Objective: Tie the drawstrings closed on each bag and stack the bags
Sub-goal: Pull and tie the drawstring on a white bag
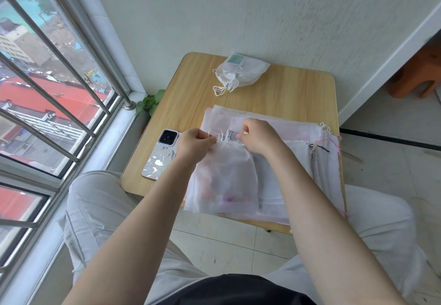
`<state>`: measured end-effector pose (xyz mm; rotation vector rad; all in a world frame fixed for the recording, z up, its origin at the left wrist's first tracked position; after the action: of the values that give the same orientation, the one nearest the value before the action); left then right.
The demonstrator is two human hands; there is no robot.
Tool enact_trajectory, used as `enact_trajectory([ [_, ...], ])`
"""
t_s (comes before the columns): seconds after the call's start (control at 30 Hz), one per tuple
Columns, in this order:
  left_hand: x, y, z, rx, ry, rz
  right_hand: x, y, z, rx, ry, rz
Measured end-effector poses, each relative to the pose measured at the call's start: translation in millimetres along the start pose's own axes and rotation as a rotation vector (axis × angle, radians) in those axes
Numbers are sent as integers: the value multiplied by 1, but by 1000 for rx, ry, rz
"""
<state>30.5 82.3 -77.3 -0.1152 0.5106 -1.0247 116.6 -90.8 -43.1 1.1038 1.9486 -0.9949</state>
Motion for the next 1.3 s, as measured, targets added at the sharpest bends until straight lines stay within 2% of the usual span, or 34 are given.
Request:
enact_trajectory([
  [0.1,-4,1,0,-10,64,23,2,-1,-2,-17,-37,-32],
  [0.23,-10,2,4,-44,127,-81,6,-6,-3,-39,205,-187],
  [0.33,-27,3,8,-45,385,39,8,-9,-7,-73,177,-245],
  [0.4,-31,0,20,81,463,134,9,-9,-11,-77,197,-241],
  [0.43,-25,-1,28,191,445,102,8,-10,-14,-83,209,-238],
  [0.5,-4,-6,40,348,402,-98,8,-12,-18,-86,218,-242],
  [0.57,11,-9,41,343,451,-267,8,-13,-19,-92,230,-247],
  [0.6,14,-9,39,323,482,-293,7,-13,-19,-91,234,-239],
  [0.83,1,-2,41,309,780,-202,8,-9,-11,-52,157,-152],
  [0.9,0,-2,43,279,667,-254,8,-8,-11,-44,136,-141],
  [1.0,7,-11,44,152,153,-413,8,-10,-13,-48,145,-135],
  [1.07,13,-17,46,123,-53,-476,8,-11,-16,-57,129,-142],
  [1.2,25,-23,44,148,-67,-535,9,-12,-17,-49,120,-177],
  [1.3,24,-16,37,138,-5,-417,8,-14,-18,-67,152,-241],
])
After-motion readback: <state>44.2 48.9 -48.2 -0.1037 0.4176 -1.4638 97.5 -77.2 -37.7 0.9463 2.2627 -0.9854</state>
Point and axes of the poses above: each hand's wrist, its own y-axis towards the middle knuckle, its own x-axis out of the palm, z = x × y, the point moved 8 cm from there along y, towards the middle knuckle, and after that the axes turned 2 degrees about x, right-handed, at the moved point
